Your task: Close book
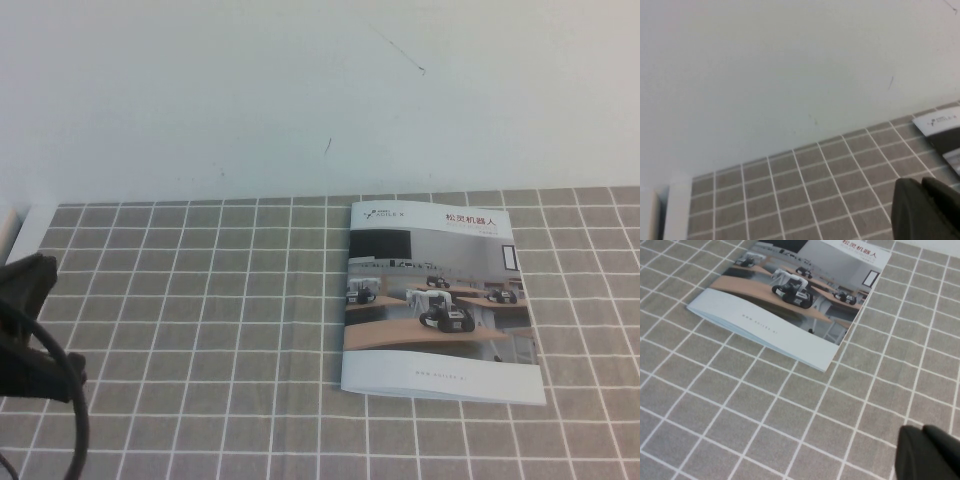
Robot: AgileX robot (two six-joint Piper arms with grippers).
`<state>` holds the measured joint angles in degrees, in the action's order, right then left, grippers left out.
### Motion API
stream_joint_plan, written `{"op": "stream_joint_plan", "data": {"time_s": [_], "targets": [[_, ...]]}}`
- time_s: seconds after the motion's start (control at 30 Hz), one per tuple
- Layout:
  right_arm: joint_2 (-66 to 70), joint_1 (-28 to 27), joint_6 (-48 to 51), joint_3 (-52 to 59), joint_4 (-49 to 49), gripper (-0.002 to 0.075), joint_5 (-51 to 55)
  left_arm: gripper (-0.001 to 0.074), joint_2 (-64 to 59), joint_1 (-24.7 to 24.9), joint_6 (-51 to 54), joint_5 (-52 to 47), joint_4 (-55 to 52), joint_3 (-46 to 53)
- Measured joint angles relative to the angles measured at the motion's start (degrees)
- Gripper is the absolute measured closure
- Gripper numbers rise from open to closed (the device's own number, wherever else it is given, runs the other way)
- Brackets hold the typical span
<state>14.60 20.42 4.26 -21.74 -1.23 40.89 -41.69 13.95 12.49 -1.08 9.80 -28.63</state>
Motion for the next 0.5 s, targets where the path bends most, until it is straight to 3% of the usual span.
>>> {"op": "stream_joint_plan", "data": {"time_s": [0.5], "targets": [[0.0,0.0,0.0,0.0,0.0,0.0729,0.0,0.0737,0.04,0.0,-1.22,-14.65,1.43,0.0]]}}
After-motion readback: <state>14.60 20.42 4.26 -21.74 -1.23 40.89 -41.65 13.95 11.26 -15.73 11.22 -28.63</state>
